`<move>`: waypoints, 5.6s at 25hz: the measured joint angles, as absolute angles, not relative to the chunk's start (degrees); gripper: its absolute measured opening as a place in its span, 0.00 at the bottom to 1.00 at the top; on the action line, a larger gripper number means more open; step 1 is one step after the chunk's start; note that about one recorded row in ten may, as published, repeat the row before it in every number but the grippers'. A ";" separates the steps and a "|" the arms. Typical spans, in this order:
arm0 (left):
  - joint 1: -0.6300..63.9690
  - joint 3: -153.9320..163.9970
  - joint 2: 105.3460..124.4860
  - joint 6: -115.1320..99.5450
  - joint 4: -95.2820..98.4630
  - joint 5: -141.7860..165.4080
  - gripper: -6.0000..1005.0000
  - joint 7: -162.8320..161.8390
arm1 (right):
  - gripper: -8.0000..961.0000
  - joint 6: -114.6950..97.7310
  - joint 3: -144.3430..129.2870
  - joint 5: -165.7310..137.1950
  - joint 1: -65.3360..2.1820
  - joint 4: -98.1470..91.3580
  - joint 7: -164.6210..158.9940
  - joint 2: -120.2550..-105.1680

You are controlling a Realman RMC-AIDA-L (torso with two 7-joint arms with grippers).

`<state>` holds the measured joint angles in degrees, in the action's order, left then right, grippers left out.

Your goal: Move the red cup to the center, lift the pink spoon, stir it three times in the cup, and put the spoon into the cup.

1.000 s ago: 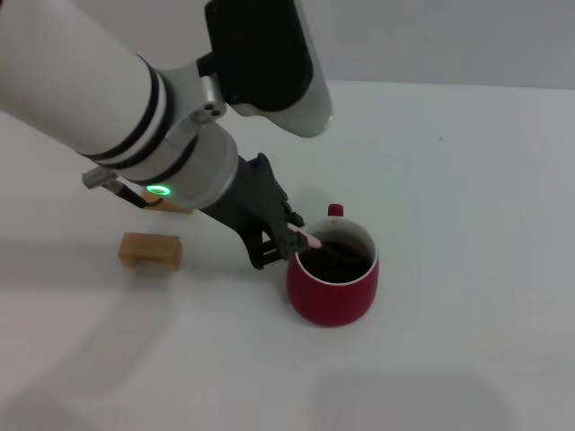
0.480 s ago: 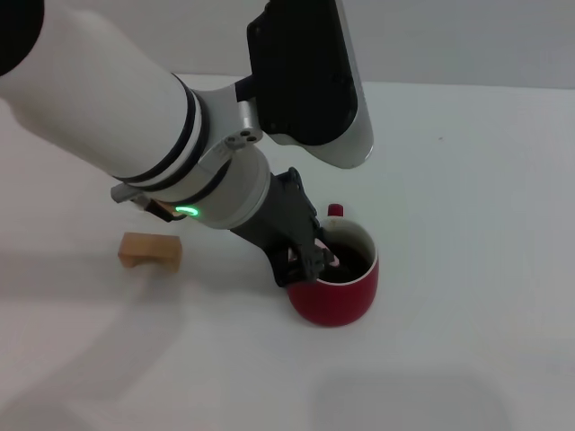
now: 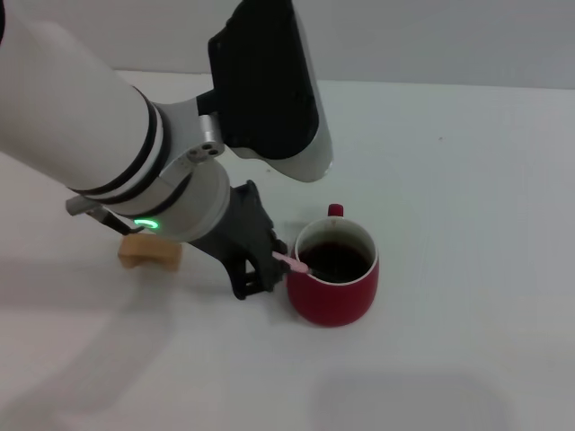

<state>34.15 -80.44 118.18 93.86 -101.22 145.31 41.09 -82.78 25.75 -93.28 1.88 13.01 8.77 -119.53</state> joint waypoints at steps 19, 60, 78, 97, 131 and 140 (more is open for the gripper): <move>38.08 -81.87 118.33 89.41 -95.75 146.34 0.14 41.32 | 0.01 -82.79 25.66 -93.35 1.91 13.12 8.74 -119.53; 38.01 -84.09 118.29 89.23 -94.94 145.34 0.14 42.37 | 0.01 -81.82 24.95 -93.27 1.49 13.08 8.92 -119.53; 40.43 -81.15 118.37 87.47 -93.93 141.54 0.14 42.44 | 0.01 -81.84 24.87 -93.26 1.49 13.00 8.93 -119.46; 37.26 -80.35 118.19 93.17 -99.45 144.74 0.14 41.72 | 0.01 -81.85 24.15 -93.34 1.28 13.30 8.97 -119.53; 23.92 -69.26 118.26 45.28 -107.47 143.37 0.42 40.74 | 0.01 -82.80 24.17 -93.34 1.98 13.46 8.76 -119.54; 12.74 -56.57 118.02 -22.86 -94.83 139.33 0.78 35.45 | 0.01 -84.84 24.17 -93.33 2.10 13.55 8.52 -119.60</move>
